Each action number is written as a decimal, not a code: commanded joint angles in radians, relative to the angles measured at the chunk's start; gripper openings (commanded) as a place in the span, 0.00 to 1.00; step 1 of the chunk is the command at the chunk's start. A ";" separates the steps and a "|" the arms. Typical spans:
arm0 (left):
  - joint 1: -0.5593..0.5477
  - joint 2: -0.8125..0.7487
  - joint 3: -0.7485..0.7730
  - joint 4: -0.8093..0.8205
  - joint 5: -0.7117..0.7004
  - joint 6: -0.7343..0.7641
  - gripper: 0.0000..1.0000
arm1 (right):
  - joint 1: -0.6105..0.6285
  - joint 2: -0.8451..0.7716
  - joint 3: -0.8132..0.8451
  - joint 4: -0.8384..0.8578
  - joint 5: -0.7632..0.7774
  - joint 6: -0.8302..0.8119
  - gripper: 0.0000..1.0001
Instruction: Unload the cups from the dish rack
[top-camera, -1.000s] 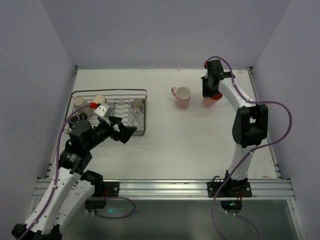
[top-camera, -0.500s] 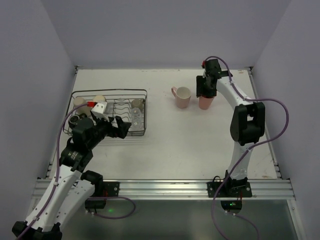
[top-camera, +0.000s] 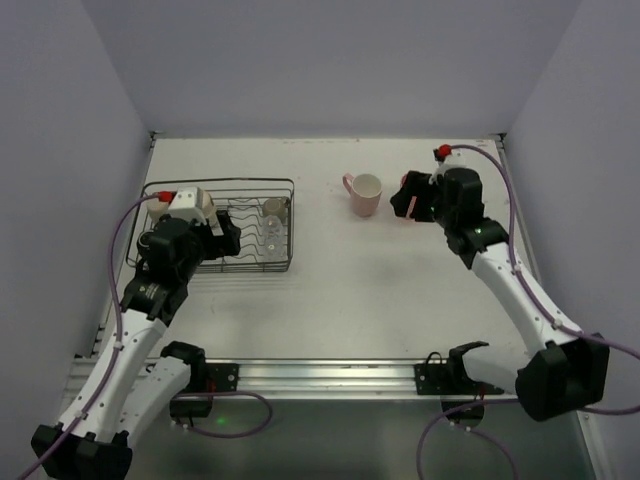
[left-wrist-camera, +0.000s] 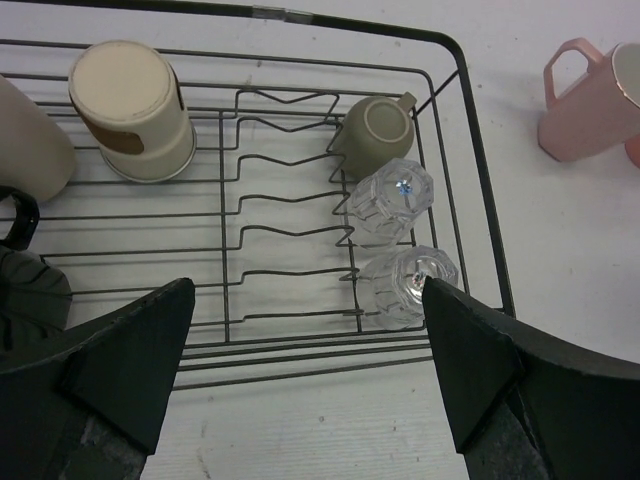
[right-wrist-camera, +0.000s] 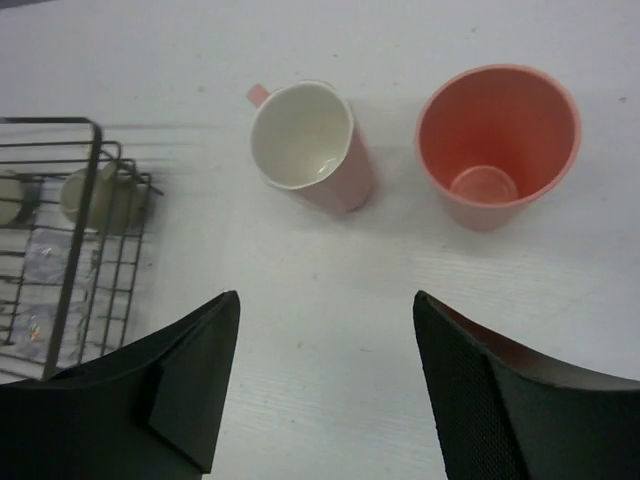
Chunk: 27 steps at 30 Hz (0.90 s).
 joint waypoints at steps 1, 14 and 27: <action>0.007 0.090 0.082 0.016 -0.013 -0.066 1.00 | 0.039 -0.158 -0.206 0.289 -0.085 0.133 0.70; 0.025 0.408 0.239 0.131 -0.293 -0.138 0.88 | 0.067 -0.262 -0.378 0.394 -0.111 0.169 0.36; 0.122 0.734 0.325 0.253 -0.450 -0.166 0.92 | 0.067 -0.237 -0.386 0.414 -0.160 0.164 0.45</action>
